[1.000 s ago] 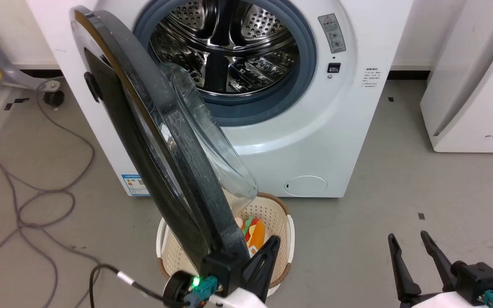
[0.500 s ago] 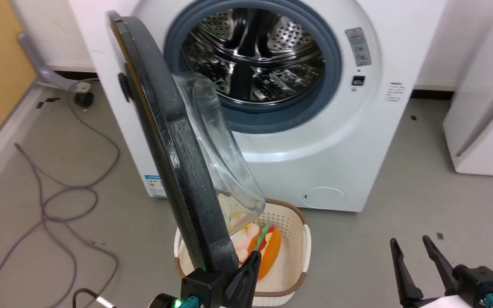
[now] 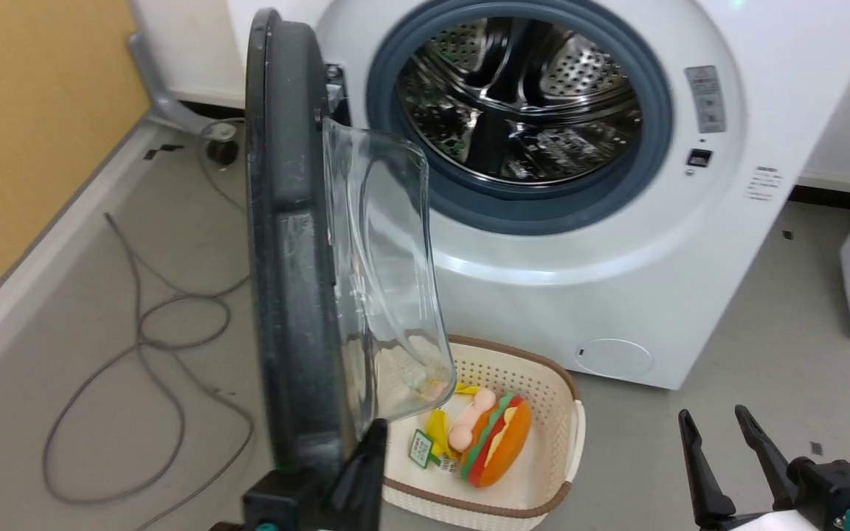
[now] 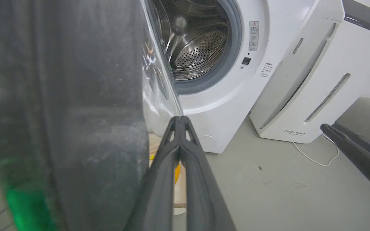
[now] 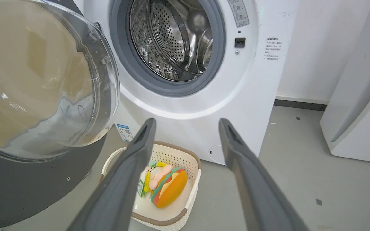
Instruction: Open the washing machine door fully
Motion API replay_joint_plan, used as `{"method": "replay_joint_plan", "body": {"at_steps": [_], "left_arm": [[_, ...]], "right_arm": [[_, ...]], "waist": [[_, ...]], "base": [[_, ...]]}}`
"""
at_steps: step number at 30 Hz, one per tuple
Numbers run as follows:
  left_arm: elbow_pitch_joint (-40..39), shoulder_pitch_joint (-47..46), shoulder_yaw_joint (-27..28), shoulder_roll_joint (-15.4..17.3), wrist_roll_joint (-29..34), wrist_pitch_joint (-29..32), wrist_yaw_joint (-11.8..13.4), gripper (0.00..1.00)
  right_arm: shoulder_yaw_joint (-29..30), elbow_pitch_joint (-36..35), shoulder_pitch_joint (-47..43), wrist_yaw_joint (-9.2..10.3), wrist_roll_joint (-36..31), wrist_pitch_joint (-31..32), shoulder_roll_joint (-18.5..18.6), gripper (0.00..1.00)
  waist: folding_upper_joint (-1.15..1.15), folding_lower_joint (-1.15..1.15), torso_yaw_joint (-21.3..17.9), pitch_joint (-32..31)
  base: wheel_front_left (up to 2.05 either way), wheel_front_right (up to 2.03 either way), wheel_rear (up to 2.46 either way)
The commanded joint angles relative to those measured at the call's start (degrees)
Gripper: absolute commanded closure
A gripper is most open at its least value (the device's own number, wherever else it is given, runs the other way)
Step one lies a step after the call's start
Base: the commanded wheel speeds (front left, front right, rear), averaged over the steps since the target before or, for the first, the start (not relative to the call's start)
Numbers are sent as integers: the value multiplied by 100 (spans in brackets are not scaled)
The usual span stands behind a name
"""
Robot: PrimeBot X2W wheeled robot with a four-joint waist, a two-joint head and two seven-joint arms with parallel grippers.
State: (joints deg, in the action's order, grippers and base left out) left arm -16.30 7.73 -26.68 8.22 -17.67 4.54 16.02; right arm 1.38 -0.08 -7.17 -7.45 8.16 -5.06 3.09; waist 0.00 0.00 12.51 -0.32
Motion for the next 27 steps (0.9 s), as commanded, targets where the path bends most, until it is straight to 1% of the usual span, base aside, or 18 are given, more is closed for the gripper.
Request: {"method": "replay_joint_plan", "body": {"at_steps": [1,3,7,11,14,16,20,24,27], "left_arm": [[-10,95,88,48,30,-47,65,100],[13,194,631,223,25,-215,375,100],[87,223,1086,371,-38,-367,548,100],[220,227,1562,532,-194,-519,633,100],[418,161,1947,623,-415,-661,626,100],[559,66,2191,602,-689,-744,564,100],[958,-137,2644,689,-1043,-936,449,100],[1642,-434,3085,851,-1379,-1179,237,100],[2272,-695,3258,1057,-1420,-1339,116,100]], "right_arm": [[5,-24,-75,-3,2,16,-22,0],[17,-75,-61,-3,-29,33,-22,0],[12,-86,-55,-3,-38,54,-22,0],[17,-99,-61,-3,-32,66,-22,0],[12,-119,-36,-3,-33,84,-22,0],[18,-136,-8,-3,-46,94,-22,0],[16,-149,42,-3,-62,113,-22,0],[10,-139,79,-3,-58,117,-22,0],[13,-129,102,-3,-60,119,-22,0]], "waist": [[0,0,74,16],[0,0,260,63],[0,0,318,86],[0,0,351,115],[0,0,357,169],[0,0,363,212],[0,0,338,286],[0,0,300,341],[0,0,269,370]], "base": [[0,0,0],[0,0,0],[0,0,0],[0,0,0],[0,0,0],[0,0,0],[0,0,0],[0,0,0],[0,0,0]]}}
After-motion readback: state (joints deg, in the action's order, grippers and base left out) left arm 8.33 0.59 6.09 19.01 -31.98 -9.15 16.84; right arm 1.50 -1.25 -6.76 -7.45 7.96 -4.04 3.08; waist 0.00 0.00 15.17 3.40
